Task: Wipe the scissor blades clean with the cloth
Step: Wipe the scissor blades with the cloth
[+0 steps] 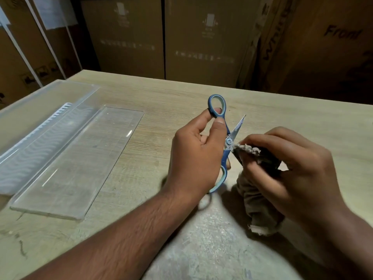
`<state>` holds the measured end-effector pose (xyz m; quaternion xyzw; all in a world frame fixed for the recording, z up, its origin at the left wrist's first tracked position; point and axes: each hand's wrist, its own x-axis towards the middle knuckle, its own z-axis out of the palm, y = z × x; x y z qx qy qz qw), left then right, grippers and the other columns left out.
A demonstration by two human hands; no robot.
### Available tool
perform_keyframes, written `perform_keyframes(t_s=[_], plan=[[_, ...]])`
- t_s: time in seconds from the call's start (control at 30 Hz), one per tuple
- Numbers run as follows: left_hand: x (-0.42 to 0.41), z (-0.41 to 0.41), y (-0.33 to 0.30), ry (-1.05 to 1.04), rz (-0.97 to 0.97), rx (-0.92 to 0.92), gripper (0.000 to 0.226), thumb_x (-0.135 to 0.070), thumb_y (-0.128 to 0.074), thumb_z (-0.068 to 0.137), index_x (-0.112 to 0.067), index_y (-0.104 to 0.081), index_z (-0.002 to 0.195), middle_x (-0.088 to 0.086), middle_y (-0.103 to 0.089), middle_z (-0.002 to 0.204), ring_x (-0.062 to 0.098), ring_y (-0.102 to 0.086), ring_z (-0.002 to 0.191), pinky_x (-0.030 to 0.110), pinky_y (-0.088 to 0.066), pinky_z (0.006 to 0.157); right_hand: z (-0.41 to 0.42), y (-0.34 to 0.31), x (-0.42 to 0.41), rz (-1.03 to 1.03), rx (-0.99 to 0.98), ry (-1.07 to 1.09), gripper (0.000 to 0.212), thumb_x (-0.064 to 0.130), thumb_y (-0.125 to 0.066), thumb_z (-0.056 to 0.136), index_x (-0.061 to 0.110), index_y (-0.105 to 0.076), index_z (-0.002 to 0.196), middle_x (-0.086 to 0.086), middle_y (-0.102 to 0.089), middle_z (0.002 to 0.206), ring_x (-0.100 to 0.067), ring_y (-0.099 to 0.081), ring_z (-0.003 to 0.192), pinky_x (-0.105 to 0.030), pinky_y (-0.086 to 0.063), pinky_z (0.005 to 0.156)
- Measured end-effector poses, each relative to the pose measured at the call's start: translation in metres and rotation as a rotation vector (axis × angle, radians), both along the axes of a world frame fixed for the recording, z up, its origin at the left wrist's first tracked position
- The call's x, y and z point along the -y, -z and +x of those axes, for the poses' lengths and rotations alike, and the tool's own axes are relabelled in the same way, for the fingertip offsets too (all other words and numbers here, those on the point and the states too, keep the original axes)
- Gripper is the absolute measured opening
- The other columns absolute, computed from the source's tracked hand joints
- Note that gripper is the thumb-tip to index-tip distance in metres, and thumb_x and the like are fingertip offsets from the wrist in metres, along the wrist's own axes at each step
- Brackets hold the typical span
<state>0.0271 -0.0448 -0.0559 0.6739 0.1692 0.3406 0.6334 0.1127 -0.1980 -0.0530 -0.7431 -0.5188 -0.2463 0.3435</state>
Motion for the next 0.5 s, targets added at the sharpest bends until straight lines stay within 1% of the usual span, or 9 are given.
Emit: perform_keyframes(t_s=[0.03, 0.1, 0.2, 0.27, 0.33, 0.4, 0.43, 0.5], plan=[[-0.0011, -0.0003, -0.0011, 0.009, -0.008, -0.013, 0.025, -0.029, -0.057, 0.109, -0.038, -0.067, 0.13, -0.003, -0.061, 0.046, 0.013, -0.063, 0.042, 0.032, -0.058, 0.048, 0.0031, -0.0016, 0.0022, -0.013, -0.008, -0.016, 0.022, 0.02, -0.075, 0.092, 0.01, -0.08, 0.111, -0.002, -0.07, 0.096, -0.015, -0.064, 0.079, -0.021, -0.051, 0.073], [-0.0036, -0.0012, -0.0022, 0.005, -0.004, -0.04, 0.017, -0.03, -0.058, 0.108, -0.034, -0.067, 0.121, -0.004, -0.063, 0.046, 0.012, -0.066, 0.042, 0.033, -0.059, 0.051, 0.0069, -0.0028, 0.0046, -0.065, -0.015, -0.071, 0.023, 0.022, -0.075, 0.093, 0.011, -0.08, 0.113, -0.002, -0.071, 0.102, -0.014, -0.067, 0.086, -0.022, -0.053, 0.075], [-0.0067, -0.0014, -0.001, -0.01, 0.039, -0.076, 0.011, -0.033, -0.059, 0.107, -0.029, -0.065, 0.115, 0.0, -0.067, 0.049, 0.016, -0.068, 0.043, 0.045, -0.062, 0.053, 0.0059, -0.001, 0.0031, -0.103, 0.008, -0.097, 0.023, 0.022, -0.075, 0.094, 0.011, -0.081, 0.113, -0.002, -0.073, 0.105, -0.017, -0.072, 0.089, -0.023, -0.056, 0.077], [-0.0061, -0.0023, 0.0, -0.004, 0.122, -0.092, 0.012, -0.035, -0.057, 0.108, -0.03, -0.064, 0.116, 0.001, -0.07, 0.053, 0.016, -0.069, 0.044, 0.048, -0.061, 0.054, 0.0057, -0.001, 0.003, -0.095, 0.035, -0.088, 0.023, 0.02, -0.075, 0.094, 0.009, -0.08, 0.114, -0.004, -0.075, 0.106, -0.018, -0.073, 0.089, -0.025, -0.057, 0.079], [-0.0048, -0.0039, 0.0004, -0.001, 0.207, -0.082, 0.012, -0.035, -0.056, 0.108, -0.032, -0.062, 0.117, 0.0, -0.068, 0.052, 0.011, -0.063, 0.04, 0.045, -0.061, 0.052, 0.0058, -0.0012, 0.004, -0.084, 0.066, -0.081, 0.023, 0.018, -0.076, 0.094, 0.006, -0.079, 0.113, -0.005, -0.076, 0.105, -0.017, -0.072, 0.089, -0.024, -0.057, 0.081], [-0.0034, -0.0048, 0.0018, -0.001, 0.249, -0.062, 0.011, -0.035, -0.056, 0.109, -0.032, -0.062, 0.117, -0.002, -0.062, 0.048, 0.008, -0.054, 0.036, 0.044, -0.058, 0.047, 0.0042, 0.0006, 0.0039, -0.083, 0.081, -0.077, 0.022, 0.017, -0.077, 0.094, 0.004, -0.079, 0.111, -0.007, -0.075, 0.104, -0.019, -0.071, 0.088, -0.026, -0.056, 0.079], [-0.0029, -0.0052, 0.0027, -0.002, 0.26, -0.054, 0.011, -0.035, -0.055, 0.108, -0.033, -0.063, 0.117, -0.002, -0.06, 0.047, 0.01, -0.052, 0.036, 0.043, -0.055, 0.045, 0.0027, 0.002, 0.0032, -0.085, 0.076, -0.075, 0.022, 0.016, -0.076, 0.094, 0.003, -0.079, 0.111, -0.008, -0.074, 0.104, -0.02, -0.07, 0.088, -0.027, -0.056, 0.078], [-0.0028, -0.006, 0.003, -0.004, 0.278, -0.052, 0.012, -0.037, -0.055, 0.108, -0.033, -0.063, 0.117, 0.003, -0.062, 0.05, 0.019, -0.054, 0.038, 0.043, -0.053, 0.043, -0.0003, 0.0044, 0.0017, -0.095, 0.058, -0.079, 0.022, 0.015, -0.075, 0.094, 0.002, -0.078, 0.112, -0.009, -0.072, 0.104, -0.022, -0.07, 0.086, -0.031, -0.057, 0.074]])
